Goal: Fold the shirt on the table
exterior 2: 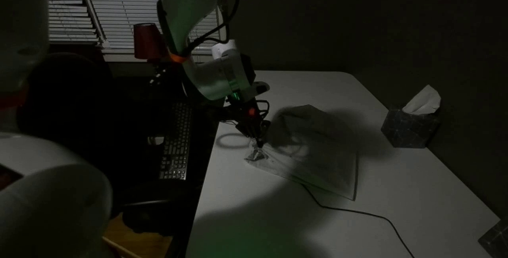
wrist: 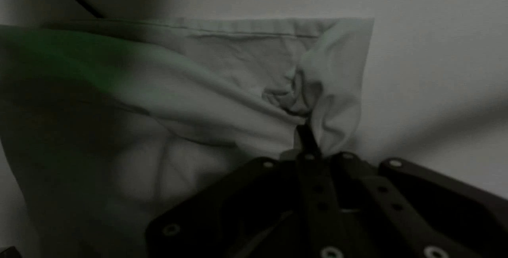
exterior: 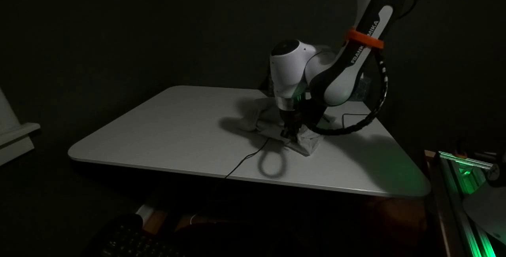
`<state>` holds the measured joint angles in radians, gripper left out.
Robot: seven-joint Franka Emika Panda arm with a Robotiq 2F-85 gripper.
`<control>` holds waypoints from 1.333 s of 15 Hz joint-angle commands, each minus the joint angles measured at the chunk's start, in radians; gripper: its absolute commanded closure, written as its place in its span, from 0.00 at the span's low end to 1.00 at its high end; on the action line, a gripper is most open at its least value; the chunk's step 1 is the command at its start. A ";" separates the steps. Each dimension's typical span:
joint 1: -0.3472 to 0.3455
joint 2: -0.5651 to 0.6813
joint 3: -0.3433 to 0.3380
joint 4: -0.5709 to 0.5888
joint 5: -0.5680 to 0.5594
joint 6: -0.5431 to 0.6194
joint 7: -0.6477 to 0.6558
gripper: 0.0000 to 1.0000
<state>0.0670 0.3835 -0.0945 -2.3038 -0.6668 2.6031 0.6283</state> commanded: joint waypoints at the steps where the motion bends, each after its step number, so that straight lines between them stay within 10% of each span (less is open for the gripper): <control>1: 0.020 -0.113 0.033 -0.054 0.132 -0.067 -0.121 0.99; 10: -0.003 -0.320 0.161 -0.065 0.645 -0.270 -0.524 0.99; 20: -0.156 -0.308 0.036 -0.011 1.124 -0.554 -1.068 0.99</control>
<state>-0.0504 0.0422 -0.0273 -2.3302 0.3688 2.1191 -0.3287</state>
